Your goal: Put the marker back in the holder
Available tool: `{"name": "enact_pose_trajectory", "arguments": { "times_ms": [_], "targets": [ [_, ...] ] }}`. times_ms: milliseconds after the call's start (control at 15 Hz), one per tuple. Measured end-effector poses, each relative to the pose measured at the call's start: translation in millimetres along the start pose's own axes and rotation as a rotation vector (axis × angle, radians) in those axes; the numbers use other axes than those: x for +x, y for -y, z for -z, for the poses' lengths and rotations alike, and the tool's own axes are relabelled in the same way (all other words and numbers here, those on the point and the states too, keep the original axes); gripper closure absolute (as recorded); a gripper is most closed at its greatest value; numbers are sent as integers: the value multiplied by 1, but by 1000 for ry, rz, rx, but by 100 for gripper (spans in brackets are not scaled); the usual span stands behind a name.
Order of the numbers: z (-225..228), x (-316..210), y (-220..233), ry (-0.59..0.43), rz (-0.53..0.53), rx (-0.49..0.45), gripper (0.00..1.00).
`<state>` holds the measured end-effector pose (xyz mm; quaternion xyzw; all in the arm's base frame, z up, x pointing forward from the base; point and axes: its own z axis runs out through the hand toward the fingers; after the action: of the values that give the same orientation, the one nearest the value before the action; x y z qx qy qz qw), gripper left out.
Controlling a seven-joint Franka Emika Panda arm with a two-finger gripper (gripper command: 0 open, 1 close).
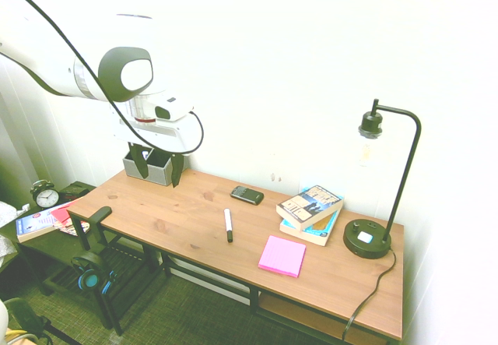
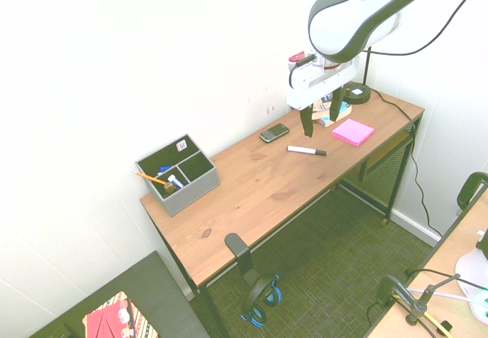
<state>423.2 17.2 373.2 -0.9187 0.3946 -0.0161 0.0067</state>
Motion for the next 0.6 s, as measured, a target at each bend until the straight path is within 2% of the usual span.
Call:
{"name": "enact_pose_trajectory", "arguments": {
  "times_ms": [133,267,467,600],
  "targets": [
    [0,1,1,-7,20,17,0],
    [-5,7,5,-63,113,52,0],
    [-39,21,2,-118,242,34,0],
    [-73,32,-7,-127,367,0,0]
  ]
}}
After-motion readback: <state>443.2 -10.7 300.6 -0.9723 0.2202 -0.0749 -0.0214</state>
